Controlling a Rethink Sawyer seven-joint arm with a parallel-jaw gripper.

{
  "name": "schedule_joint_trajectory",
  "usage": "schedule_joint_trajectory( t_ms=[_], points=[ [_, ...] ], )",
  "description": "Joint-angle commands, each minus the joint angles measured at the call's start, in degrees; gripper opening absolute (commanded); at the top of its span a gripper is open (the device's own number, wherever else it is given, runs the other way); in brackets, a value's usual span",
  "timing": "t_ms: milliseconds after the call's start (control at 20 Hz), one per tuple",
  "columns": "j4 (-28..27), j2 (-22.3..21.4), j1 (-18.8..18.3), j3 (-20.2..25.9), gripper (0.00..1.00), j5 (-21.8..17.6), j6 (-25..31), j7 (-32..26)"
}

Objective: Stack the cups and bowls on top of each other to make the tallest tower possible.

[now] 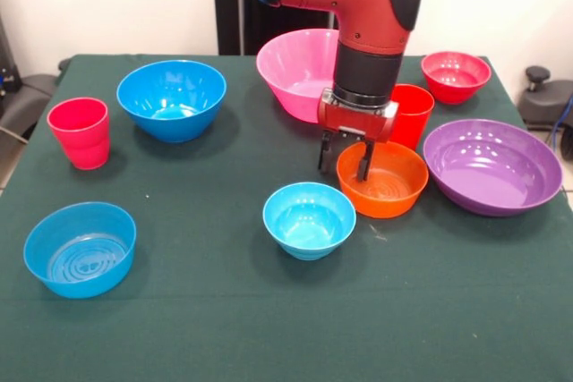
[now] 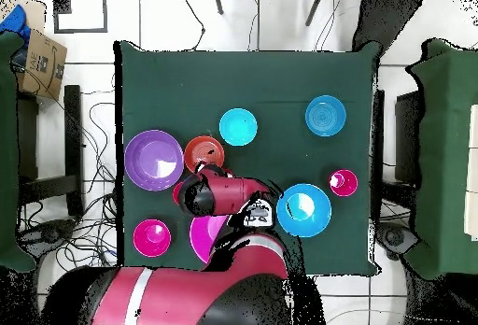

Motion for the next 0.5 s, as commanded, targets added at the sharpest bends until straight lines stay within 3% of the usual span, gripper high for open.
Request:
schedule_joint_trajectory(
  t_ms=[50, 100, 350, 500],
  points=[
    [-6.0, 2.8, 1.2, 3.3, 1.0, -0.8, 3.2, 2.3],
    [-6.2, 2.8, 1.3, 3.5, 0.0, -0.9, 3.3, 2.3],
    [-6.2, 2.0, 0.4, 4.9, 0.0, -1.0, 5.8, 1.2],
    [-5.3, 2.4, -1.9, 6.3, 0.0, -1.7, 5.4, 0.9]
  ],
)
